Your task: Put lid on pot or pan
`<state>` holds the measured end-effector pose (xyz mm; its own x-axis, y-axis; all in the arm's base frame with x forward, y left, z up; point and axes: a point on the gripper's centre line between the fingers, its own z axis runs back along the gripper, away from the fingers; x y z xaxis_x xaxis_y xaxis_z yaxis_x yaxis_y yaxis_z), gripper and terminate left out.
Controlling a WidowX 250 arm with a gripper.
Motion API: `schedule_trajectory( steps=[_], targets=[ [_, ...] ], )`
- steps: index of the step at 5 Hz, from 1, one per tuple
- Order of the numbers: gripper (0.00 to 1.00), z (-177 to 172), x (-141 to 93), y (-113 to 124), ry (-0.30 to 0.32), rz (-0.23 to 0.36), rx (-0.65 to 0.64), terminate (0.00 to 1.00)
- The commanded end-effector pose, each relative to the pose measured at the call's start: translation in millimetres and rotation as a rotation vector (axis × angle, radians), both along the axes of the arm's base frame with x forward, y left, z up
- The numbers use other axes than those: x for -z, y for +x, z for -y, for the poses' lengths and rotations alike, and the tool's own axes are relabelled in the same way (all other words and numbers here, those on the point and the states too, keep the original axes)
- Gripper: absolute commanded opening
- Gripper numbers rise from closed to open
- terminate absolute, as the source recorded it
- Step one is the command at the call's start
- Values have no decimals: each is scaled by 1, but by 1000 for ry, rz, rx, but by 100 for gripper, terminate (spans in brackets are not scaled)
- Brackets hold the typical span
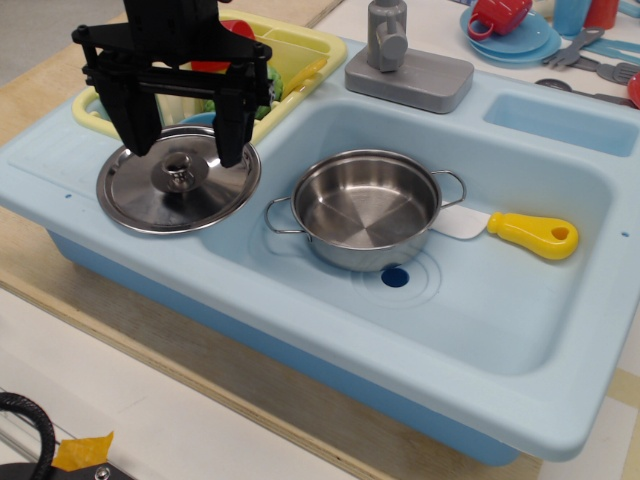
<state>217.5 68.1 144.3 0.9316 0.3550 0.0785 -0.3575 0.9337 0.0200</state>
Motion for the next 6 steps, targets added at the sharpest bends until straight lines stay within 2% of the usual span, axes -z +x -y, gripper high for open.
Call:
schedule_trajectory(
  steps=[1, 3, 4, 6],
  targets=[
    [100, -12, 6, -2, -7, -4, -18, 0],
    [100, -16, 18, -3, -30, -23, -26, 0],
    [0, -17, 22, -5, -40, -30, -36, 0],
    [0, -13, 19, -8, -40, -32, -48, 0]
  ],
)
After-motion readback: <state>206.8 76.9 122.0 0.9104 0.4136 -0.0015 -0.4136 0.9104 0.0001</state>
